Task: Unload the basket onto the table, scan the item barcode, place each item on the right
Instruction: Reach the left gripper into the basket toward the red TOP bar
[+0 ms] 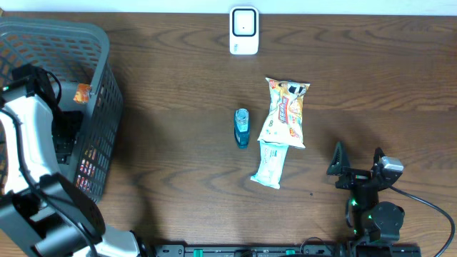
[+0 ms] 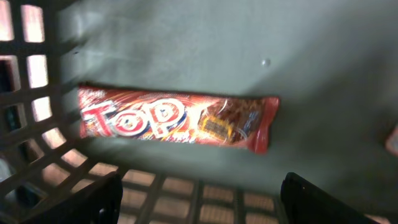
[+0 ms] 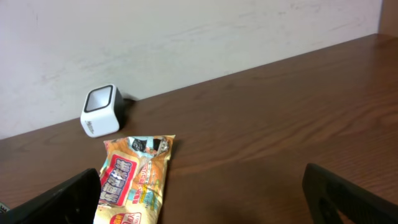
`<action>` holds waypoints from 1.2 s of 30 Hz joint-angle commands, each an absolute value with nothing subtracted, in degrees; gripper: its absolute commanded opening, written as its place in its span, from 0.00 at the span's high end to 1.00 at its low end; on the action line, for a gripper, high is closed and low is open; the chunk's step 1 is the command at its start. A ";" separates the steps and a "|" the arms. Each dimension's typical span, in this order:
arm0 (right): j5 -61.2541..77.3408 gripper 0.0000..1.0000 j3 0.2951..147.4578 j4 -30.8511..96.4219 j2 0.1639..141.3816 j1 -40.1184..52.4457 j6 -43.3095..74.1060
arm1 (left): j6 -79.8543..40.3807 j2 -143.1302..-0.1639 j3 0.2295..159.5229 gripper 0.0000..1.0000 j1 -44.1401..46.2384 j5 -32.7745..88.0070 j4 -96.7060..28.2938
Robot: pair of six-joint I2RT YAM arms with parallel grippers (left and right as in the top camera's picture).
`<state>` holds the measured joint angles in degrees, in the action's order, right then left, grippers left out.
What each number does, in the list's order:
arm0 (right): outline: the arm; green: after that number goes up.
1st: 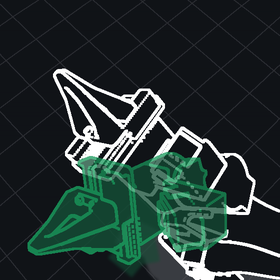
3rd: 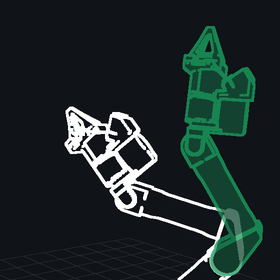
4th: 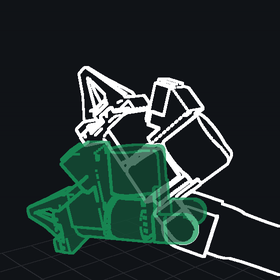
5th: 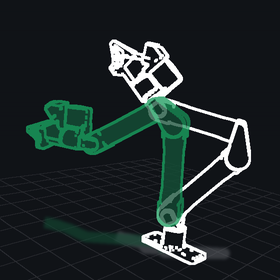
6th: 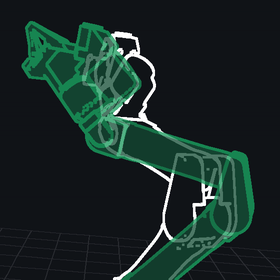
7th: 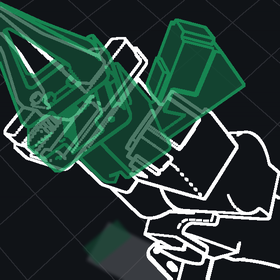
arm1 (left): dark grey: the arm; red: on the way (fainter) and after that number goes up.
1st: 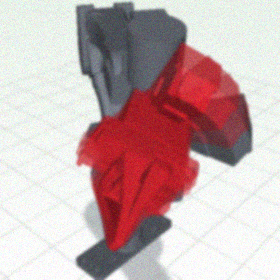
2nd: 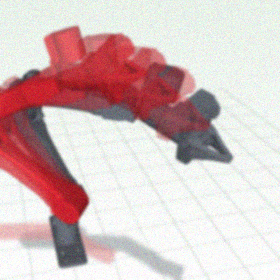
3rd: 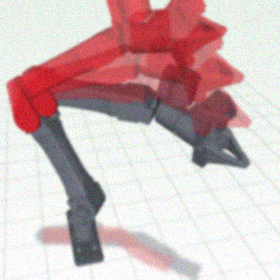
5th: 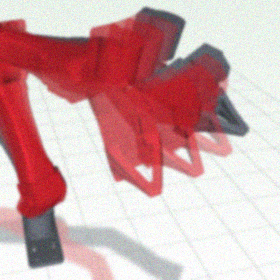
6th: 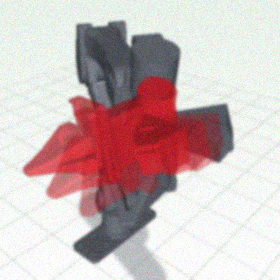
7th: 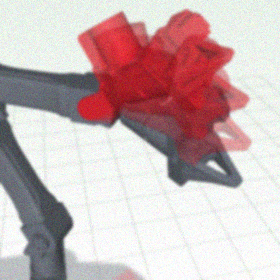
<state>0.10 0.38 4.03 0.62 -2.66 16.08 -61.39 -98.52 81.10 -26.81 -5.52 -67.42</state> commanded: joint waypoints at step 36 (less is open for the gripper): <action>-0.51 0.01 0.32 4.29 0.32 -2.37 15.62 | -61.41 -112.99 69.56 0.72 -27.09 -6.44 -55.77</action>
<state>0.10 0.38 4.05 0.62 -2.66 16.08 -61.56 -110.00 74.26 -26.79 -6.37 -55.16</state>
